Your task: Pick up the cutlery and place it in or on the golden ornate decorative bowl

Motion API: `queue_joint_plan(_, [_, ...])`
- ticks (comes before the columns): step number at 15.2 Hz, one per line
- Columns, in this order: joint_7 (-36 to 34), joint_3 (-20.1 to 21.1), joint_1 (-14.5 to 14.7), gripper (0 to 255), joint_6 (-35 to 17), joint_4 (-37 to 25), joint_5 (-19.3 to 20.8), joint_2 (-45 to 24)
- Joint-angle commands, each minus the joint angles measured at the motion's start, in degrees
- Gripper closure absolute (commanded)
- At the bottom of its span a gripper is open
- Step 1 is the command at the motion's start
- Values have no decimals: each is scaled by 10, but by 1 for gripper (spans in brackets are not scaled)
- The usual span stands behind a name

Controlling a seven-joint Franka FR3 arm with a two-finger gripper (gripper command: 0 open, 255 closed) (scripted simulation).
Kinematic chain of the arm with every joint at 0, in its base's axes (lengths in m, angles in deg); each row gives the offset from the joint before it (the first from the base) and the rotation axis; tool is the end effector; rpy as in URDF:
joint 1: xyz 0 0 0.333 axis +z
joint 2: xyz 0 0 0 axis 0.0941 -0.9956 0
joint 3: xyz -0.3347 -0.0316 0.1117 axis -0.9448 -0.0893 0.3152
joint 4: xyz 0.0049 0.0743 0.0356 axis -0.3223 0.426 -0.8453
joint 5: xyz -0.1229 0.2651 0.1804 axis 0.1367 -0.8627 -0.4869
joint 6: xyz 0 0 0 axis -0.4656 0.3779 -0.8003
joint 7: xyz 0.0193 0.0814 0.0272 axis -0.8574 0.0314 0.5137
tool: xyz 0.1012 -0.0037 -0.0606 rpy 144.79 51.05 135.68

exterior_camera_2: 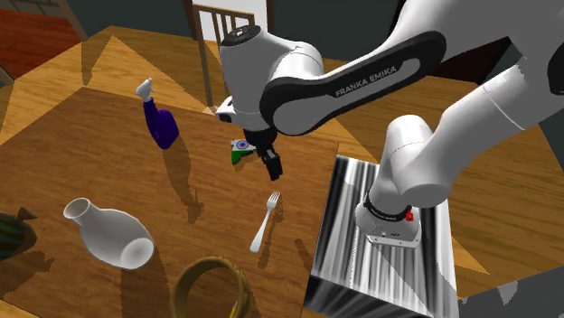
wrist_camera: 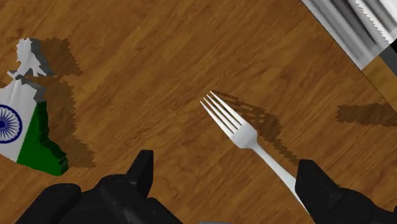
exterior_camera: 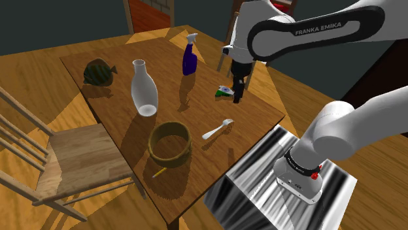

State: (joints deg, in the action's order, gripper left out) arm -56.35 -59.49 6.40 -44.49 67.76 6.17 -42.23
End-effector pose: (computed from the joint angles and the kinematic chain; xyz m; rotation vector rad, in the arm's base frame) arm 0.2977 0.0875 0.4814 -2.8903 -1.1497 0.1386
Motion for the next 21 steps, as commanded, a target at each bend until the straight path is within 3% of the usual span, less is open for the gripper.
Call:
queue_joint_plan(1, [42, 6, 20, 0, -30, 10, 2, -28])
queue_joint_plan(8, [167, 28, 74, 0, -129, 41, 16, -121])
queue_joint_plan(15, [164, 30, 73, 0, -199, 74, 19, -159])
queue_joint_plan(21, [164, 30, 73, 0, -199, 74, 19, -159])
